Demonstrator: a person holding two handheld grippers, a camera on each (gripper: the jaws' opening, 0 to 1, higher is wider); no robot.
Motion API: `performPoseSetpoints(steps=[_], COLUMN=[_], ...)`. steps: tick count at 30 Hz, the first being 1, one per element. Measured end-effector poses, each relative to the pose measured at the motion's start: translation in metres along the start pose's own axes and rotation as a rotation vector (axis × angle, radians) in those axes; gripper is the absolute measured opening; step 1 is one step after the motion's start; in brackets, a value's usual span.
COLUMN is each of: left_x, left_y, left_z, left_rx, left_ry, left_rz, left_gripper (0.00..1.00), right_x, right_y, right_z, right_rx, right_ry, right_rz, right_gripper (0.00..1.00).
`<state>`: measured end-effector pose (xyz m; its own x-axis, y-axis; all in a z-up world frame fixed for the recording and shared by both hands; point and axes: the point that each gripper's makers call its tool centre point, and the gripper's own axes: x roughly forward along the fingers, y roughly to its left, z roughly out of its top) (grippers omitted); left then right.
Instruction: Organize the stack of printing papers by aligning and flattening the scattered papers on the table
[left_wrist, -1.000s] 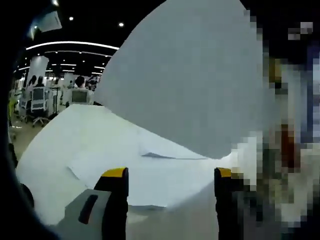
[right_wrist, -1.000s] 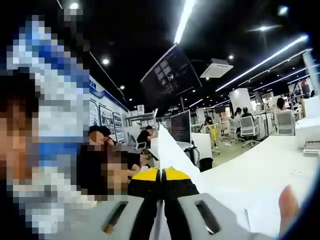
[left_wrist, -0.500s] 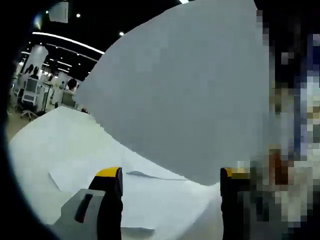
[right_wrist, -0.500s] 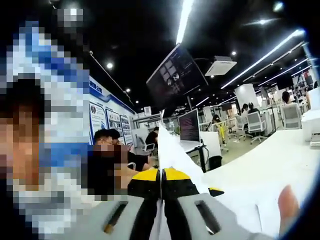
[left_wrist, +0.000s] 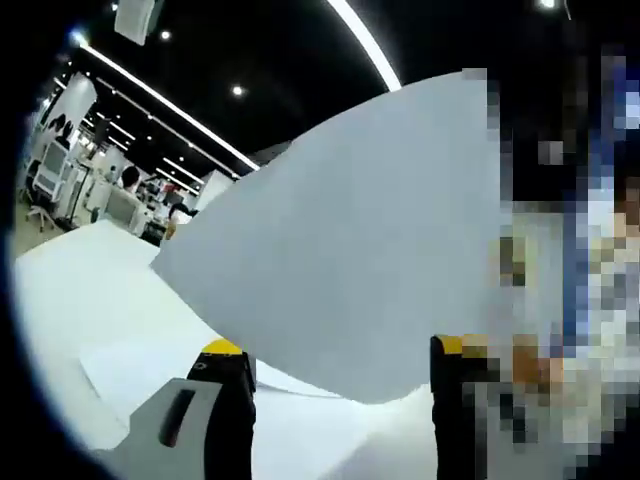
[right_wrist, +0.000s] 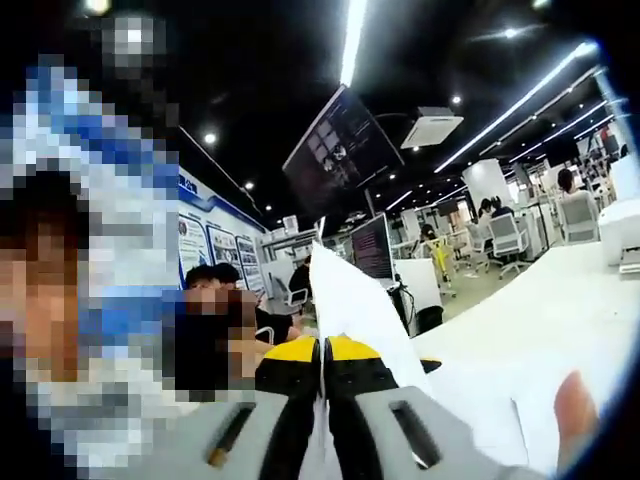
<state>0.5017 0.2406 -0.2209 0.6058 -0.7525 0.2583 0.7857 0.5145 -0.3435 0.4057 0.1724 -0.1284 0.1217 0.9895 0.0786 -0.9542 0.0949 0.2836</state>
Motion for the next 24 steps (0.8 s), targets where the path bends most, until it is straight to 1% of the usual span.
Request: performPoseSetpoints(steps=[1,3,6,8,10,11,12,14,16,18,19,21,24], left_x=[-0.001,-0.003,-0.004,-0.005,-0.007,-0.007,-0.009,-0.010,-0.011,-0.013,-0.013,-0.013,-0.013], left_y=[-0.001,-0.003,-0.001,-0.002,-0.009,-0.016,-0.019,-0.025,-0.031,-0.040,-0.041,-0.040,-0.033], left_z=[0.002,0.006,0.007,0.007,0.009,0.013,0.015,0.020,0.023,0.030,0.030,0.032,0.034], left_rx=[-0.007,-0.017,-0.011,-0.006,0.001,0.001,-0.008,-0.008,-0.004,0.004,-0.001,0.014,0.018], left_ry=[-0.013,-0.032,-0.035,-0.037,-0.053,-0.075,-0.087,-0.111,-0.125,-0.168,-0.168,-0.186,-0.193], left_rz=[-0.006,-0.007,0.004,0.000,-0.035,-0.069,-0.085,-0.112,-0.128,-0.164,-0.168,-0.162,-0.139], left_gripper=[0.68,0.68,0.68,0.67,0.64,0.62,0.60,0.60,0.60,0.60,0.59,0.60,0.60], right_x=[-0.001,-0.003,-0.006,-0.006,-0.007,-0.008,-0.008,-0.010,-0.010,-0.011,-0.011,-0.011,-0.012], right_y=[-0.002,-0.009,-0.017,-0.019,-0.023,-0.025,-0.027,-0.029,-0.027,-0.024,-0.021,-0.009,0.000], right_z=[0.000,0.002,0.003,0.002,0.002,0.002,0.003,0.004,0.006,0.011,0.013,0.020,0.025], right_rx=[0.004,0.022,0.026,0.028,0.020,0.019,0.023,0.029,0.044,0.055,0.065,0.108,0.117], right_ry=[-0.003,-0.013,-0.013,-0.012,-0.007,-0.006,-0.005,-0.012,-0.030,-0.052,-0.063,-0.100,-0.122], right_rz=[-0.003,-0.012,-0.028,-0.033,-0.046,-0.049,-0.052,-0.054,-0.042,-0.025,-0.012,0.053,0.089], right_gripper=[0.00,0.00,0.00,0.00,0.00,0.00,0.00,0.00,0.00,0.00,0.00,0.00,0.00])
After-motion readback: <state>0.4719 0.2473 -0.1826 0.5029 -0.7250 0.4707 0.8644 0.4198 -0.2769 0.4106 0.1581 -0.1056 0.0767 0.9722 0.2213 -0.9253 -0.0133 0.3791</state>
